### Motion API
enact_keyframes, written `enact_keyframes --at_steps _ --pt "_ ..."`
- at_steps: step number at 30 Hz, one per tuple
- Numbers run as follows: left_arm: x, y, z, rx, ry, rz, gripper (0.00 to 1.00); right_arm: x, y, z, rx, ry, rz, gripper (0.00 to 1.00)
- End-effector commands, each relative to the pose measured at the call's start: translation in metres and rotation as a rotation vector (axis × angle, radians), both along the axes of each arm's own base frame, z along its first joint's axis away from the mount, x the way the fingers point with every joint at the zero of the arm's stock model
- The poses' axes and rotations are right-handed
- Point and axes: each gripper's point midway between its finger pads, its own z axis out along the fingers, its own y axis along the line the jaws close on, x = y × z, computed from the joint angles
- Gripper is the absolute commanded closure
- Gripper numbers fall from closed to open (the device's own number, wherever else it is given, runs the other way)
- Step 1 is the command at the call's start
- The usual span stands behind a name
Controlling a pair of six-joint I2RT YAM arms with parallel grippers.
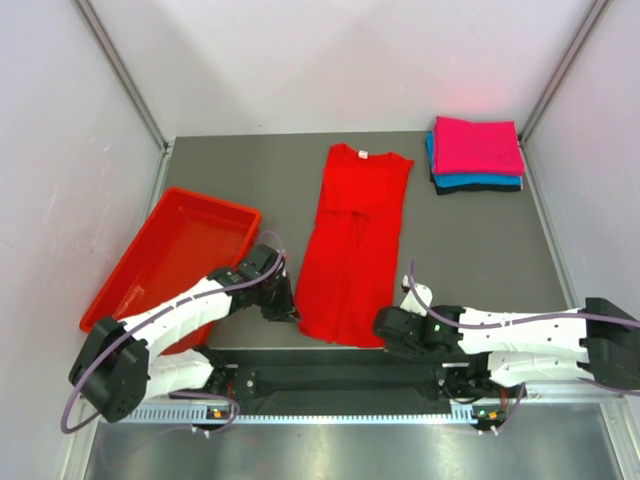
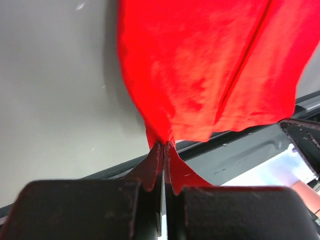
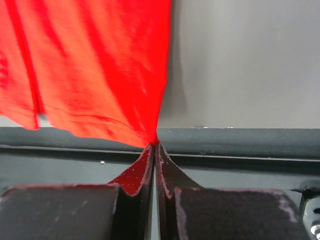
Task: Fold and stack the t-shirts
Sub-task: Fold the tshirt
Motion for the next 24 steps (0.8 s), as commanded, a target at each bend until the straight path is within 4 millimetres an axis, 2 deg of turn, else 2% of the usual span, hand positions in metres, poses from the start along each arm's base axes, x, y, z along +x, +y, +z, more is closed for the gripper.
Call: enact_keyframes --at_steps 1,5,6,7,11,12,14,15,16,17,18,20,21,22,24 --pt "0.017 -0.017 0.022 -0.049 -0.045 -0.015 1.00 0.014 0.003 0.024 -0.008 -0.091 -0.006 1.00" --pt "0.032 -0.024 0.032 -0.050 -0.068 -0.027 1.00 0.029 0.002 0.030 -0.033 -0.129 0.000 1.00" --pt "0.035 -0.024 0.029 -0.039 -0.057 -0.024 1.00 0.033 0.001 0.031 -0.042 -0.134 0.001 1.00" --pt "0.042 -0.027 0.035 -0.045 -0.074 -0.031 1.00 0.040 0.000 0.033 -0.051 -0.134 -0.015 1.00" --pt "0.063 -0.030 0.040 -0.044 -0.088 -0.034 1.00 0.067 -0.011 0.039 -0.095 -0.161 0.003 1.00" --pt "0.070 -0.029 0.037 -0.042 -0.078 -0.025 1.00 0.075 -0.007 0.043 -0.074 -0.177 0.005 1.00" --pt "0.085 -0.035 0.045 -0.062 -0.103 -0.046 1.00 0.092 -0.011 0.044 -0.085 -0.183 0.020 1.00" --pt "0.093 -0.034 0.040 -0.055 -0.084 -0.041 1.00 0.100 -0.009 0.046 -0.080 -0.196 0.020 1.00" --pt "0.106 -0.039 0.051 -0.068 -0.112 -0.051 1.00 0.113 -0.012 0.049 -0.090 -0.200 -0.001 1.00" --pt "0.114 -0.039 0.045 -0.056 -0.098 -0.050 1.00 0.119 -0.013 0.050 -0.110 -0.210 0.025 1.00" --pt "0.131 -0.039 0.055 -0.063 -0.130 -0.036 1.00 0.129 -0.011 0.054 -0.116 -0.218 0.025 1.00" --pt "0.147 -0.040 0.058 -0.072 -0.142 -0.040 1.00 0.147 -0.016 0.059 -0.140 -0.238 0.026 1.00" --pt "0.159 -0.038 0.053 -0.068 -0.135 -0.032 1.00 0.156 -0.015 0.067 -0.137 -0.254 0.023 1.00" --pt "0.174 -0.040 0.064 -0.068 -0.181 -0.041 1.00 0.168 -0.020 0.065 -0.155 -0.254 0.005 1.00" --pt "0.193 -0.039 0.059 -0.046 -0.187 -0.031 1.00 0.186 -0.021 0.072 -0.167 -0.274 0.016 1.00"
